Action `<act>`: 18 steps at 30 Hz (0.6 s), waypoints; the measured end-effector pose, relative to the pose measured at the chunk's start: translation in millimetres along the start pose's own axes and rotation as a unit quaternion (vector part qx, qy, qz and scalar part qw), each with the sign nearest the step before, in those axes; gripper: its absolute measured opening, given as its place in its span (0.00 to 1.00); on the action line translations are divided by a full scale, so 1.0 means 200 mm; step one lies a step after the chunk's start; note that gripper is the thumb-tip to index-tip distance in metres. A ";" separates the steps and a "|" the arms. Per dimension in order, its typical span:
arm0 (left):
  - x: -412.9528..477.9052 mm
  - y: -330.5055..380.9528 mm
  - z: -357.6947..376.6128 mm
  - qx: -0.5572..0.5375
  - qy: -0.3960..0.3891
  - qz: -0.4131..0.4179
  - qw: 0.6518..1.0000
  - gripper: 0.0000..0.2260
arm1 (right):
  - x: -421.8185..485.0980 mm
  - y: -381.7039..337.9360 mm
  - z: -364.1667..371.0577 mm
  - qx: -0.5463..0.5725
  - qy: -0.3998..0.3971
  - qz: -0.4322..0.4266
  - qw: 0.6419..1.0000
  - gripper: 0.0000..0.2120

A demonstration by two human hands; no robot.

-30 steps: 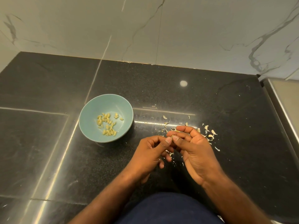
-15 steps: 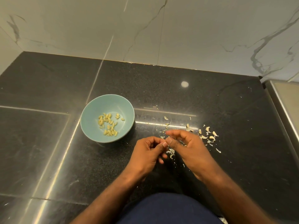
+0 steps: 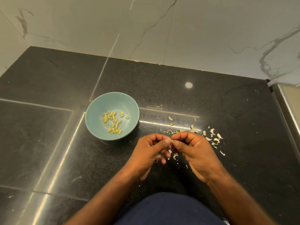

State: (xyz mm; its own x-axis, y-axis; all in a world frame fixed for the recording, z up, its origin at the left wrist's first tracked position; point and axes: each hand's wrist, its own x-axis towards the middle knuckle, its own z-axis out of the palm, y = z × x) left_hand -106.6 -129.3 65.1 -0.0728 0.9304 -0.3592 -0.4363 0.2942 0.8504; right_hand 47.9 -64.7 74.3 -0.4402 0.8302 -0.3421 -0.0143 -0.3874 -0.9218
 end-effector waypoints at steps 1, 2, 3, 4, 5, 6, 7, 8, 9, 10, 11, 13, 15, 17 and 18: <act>0.01 0.00 0.00 0.020 0.007 0.006 1.000 0.10 | 0.00 0.00 0.00 -0.003 0.002 -0.004 1.000 0.07; 0.01 0.00 0.00 0.041 0.016 0.011 0.999 0.08 | 0.00 0.00 0.00 -0.006 0.005 -0.005 1.000 0.08; 0.02 0.00 0.00 0.057 0.022 0.016 0.998 0.06 | -0.01 0.00 0.00 -0.007 0.007 -0.008 1.000 0.09; 0.02 0.00 0.00 0.066 0.027 0.018 0.997 0.05 | -0.01 0.00 0.00 -0.004 0.009 -0.008 1.000 0.10; 0.03 0.00 0.00 0.067 0.029 0.018 0.997 0.05 | -0.01 0.00 0.00 0.000 0.012 -0.010 1.000 0.10; 0.03 0.00 0.01 0.064 0.030 0.017 0.997 0.05 | -0.01 0.00 0.00 0.003 0.017 -0.012 1.000 0.10; 0.03 0.00 0.01 0.058 0.030 0.014 0.998 0.06 | -0.01 0.01 0.00 0.001 0.023 -0.017 1.000 0.10; 0.03 0.00 0.02 0.053 0.032 0.011 0.998 0.07 | -0.01 0.01 0.00 -0.006 0.029 -0.023 0.999 0.11; 0.03 0.00 0.02 0.048 0.034 0.007 0.998 0.08 | -0.01 0.02 0.00 -0.016 0.034 -0.031 0.999 0.11; 0.03 0.00 0.02 0.044 0.036 0.003 0.998 0.09 | -0.01 0.02 0.00 -0.027 0.037 -0.040 0.998 0.12; 0.03 0.00 0.03 0.041 0.036 0.000 0.998 0.10 | -0.01 0.02 0.00 -0.040 0.038 -0.050 0.997 0.12; 0.02 -0.01 0.03 0.049 0.031 -0.005 0.998 0.11 | -0.02 0.01 0.00 -0.071 0.038 -0.063 0.995 0.12; 0.02 -0.01 0.03 0.073 0.031 -0.007 0.997 0.11 | -0.02 0.01 0.00 -0.105 0.039 -0.067 0.991 0.12; 0.03 -0.02 0.03 0.086 0.039 -0.005 0.996 0.09 | -0.03 0.01 0.00 -0.121 0.040 -0.062 0.990 0.12; 0.03 -0.02 0.03 0.087 0.041 -0.002 0.995 0.08 | -0.03 0.01 0.00 -0.118 0.041 -0.060 0.990 0.11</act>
State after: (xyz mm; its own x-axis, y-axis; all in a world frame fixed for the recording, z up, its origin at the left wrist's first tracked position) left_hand -99.2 -124.0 62.5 -0.1482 0.9105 -0.3861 -0.2758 0.3369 0.9003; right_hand 50.8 -70.2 74.6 -0.3742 0.8978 -0.2322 0.1515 -0.1878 -0.9705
